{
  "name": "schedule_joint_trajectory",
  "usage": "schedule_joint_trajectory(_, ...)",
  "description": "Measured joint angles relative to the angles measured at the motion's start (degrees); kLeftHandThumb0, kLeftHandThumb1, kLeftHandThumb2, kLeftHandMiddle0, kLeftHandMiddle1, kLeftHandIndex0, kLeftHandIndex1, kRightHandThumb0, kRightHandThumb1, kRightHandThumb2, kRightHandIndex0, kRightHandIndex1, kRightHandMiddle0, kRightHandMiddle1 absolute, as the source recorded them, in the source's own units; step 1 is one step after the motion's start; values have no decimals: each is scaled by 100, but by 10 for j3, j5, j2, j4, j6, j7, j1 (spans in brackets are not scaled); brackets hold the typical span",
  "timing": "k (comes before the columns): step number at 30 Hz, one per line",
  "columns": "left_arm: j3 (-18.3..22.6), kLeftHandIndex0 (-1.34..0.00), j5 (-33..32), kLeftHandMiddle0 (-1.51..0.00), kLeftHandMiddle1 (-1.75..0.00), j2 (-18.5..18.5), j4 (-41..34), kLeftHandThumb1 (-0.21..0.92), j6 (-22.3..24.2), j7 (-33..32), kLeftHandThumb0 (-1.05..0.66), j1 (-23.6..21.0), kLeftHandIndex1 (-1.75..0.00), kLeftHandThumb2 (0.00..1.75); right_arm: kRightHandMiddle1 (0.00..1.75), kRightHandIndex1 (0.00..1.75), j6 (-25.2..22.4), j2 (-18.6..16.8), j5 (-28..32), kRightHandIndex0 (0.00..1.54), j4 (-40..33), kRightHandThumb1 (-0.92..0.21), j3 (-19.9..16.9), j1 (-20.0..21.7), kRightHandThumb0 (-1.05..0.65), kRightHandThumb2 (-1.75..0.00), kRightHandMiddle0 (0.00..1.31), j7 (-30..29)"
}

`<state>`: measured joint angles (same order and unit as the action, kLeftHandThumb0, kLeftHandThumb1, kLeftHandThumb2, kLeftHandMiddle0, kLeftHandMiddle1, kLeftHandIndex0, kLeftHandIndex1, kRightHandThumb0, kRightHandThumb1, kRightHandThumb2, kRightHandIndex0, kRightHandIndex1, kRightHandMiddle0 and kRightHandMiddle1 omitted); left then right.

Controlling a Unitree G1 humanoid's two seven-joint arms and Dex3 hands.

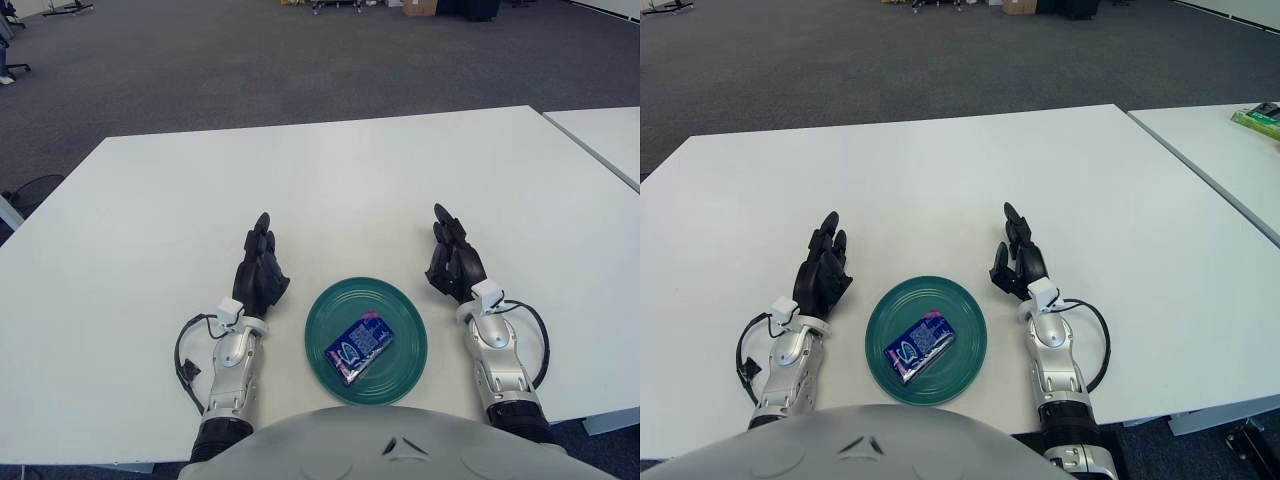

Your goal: Put the gum into the plate.

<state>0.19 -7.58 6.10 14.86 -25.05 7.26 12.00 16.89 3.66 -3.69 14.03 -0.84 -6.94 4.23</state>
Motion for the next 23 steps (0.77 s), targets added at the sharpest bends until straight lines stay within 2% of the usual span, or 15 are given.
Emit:
schedule_joint_trajectory(8, -1, 0, 4, -3, -1, 1, -5, 92, 5, -9, -105, 3, -25, 107, 18, 0, 16, -1, 4, 7, 24, -92, -1, 13, -83, -106, 0, -1)
schedule_joint_trajectory(23, -2, 0, 18, -2, 0, 0, -14, 92, 5, -15, -105, 12, -20, 106, 13, 0, 34, -4, 26, 7, 48, -92, -4, 29, -83, -104, 0, 2)
